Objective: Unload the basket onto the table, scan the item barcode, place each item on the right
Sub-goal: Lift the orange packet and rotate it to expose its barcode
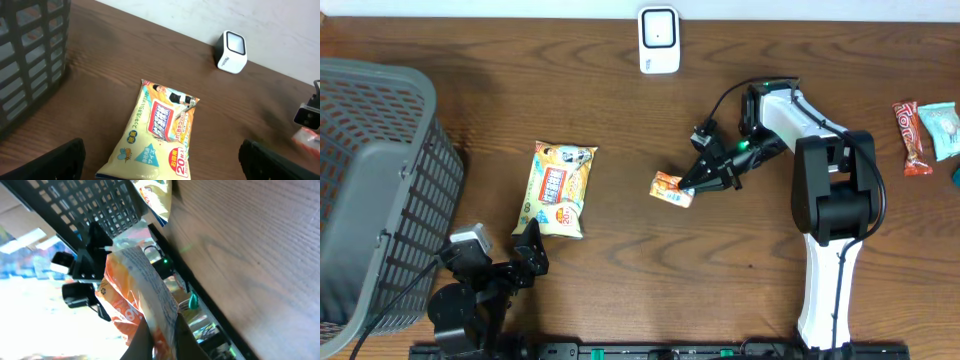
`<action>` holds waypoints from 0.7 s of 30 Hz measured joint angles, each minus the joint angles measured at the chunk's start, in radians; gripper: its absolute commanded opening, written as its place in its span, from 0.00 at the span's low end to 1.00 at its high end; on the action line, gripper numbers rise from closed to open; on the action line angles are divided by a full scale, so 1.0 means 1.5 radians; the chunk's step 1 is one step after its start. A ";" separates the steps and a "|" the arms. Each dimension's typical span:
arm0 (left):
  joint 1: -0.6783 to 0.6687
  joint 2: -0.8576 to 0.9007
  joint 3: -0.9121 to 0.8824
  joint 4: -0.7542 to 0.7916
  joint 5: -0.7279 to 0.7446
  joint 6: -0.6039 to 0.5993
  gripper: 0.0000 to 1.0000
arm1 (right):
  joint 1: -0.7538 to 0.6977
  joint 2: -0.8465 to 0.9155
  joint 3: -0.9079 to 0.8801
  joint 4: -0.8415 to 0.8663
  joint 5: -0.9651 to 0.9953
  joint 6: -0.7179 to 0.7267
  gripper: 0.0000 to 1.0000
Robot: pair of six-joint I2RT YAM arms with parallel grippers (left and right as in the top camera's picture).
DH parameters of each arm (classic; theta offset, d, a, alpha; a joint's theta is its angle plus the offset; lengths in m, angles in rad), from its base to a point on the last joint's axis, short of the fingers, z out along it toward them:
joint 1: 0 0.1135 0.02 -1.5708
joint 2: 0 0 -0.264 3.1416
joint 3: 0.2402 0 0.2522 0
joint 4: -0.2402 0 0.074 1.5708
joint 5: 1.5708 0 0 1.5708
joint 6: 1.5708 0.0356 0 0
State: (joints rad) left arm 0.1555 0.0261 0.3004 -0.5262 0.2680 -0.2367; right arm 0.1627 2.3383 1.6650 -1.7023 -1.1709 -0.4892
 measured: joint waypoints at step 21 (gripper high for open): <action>0.000 0.000 0.000 0.000 0.000 0.000 0.98 | 0.034 -0.115 -0.281 0.000 -0.037 -0.142 0.01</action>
State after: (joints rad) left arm 0.1555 0.0261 0.3004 -0.5266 0.2680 -0.2367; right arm 0.2138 2.1651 1.2434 -1.7023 -1.2263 -0.7025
